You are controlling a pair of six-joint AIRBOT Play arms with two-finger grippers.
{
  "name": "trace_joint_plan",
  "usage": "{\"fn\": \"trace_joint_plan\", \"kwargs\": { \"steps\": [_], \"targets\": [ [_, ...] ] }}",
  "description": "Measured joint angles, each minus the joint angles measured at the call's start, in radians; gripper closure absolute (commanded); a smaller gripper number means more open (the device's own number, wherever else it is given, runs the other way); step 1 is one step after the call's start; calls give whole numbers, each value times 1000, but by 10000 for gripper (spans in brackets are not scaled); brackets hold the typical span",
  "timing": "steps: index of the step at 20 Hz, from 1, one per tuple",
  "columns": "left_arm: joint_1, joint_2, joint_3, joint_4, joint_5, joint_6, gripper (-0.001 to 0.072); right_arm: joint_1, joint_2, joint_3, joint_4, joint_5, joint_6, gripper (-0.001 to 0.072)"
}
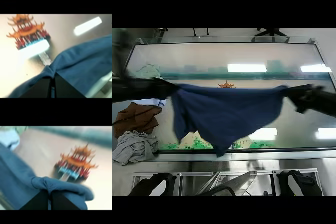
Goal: Fold the shirts.
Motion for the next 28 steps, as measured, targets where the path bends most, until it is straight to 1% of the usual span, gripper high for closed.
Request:
{"fn": "trace_joint_plan", "kwargs": {
  "steps": [3, 4, 5, 6, 7, 8, 9, 10, 12, 13, 14, 16, 18, 20, 23, 25, 28],
  "targets": [
    [-52, -225, -11, -3, 111, 57, 693, 69, -221, -71, 5, -94, -31, 690],
    [-58, -300, 11, -5, 135, 68, 661, 83, -295, -81, 7, -133, -36, 690],
    [-61, -380, 45, -6, 149, 78, 288, 93, -371, -87, 8, -180, -39, 690],
    [-60, -450, 84, -6, 152, 83, 43, 97, -442, -88, 10, -228, -42, 688],
    [-56, -518, 133, -6, 153, 88, 41, 98, -500, -84, 10, -263, -44, 681],
    [-52, -575, 181, -6, 144, 88, 41, 94, -550, -73, 12, -291, -46, 561],
    [-45, -625, 237, -6, 118, 84, 41, 86, -594, -57, 13, -315, -45, 318],
    [-36, -663, 288, -7, 88, 68, 42, 74, -624, -40, 12, -332, -45, 222],
    [-13, -707, 369, -3, -7, 20, 42, 30, -661, 10, 12, -340, -34, 222],
    [-3, -711, 382, 1, -64, -8, 64, 2, -670, 34, 6, -333, -19, 222],
    [3, -704, 372, 10, -115, -33, 122, -29, -676, 57, -5, -317, -5, 223],
    [5, -645, 266, 22, -190, -74, 119, -97, -681, 88, -42, -258, 40, 223],
    [-23, -560, 89, 28, -212, -95, 118, -149, -683, 92, -77, -178, 73, 223],
    [-71, -464, -124, 24, -181, -107, 118, -174, -684, 66, -98, -99, 91, 222],
    [-158, -364, -391, -8, -59, -117, 118, -149, -685, -17, -113, -43, 98, 205],
    [-211, -333, -497, -42, 39, -117, 119, -98, -686, -70, -117, -55, 93, 205],
    [-276, -314, -570, -96, 171, -104, 119, -8, -687, -110, -117, -129, 89, 207]
  ]
}}
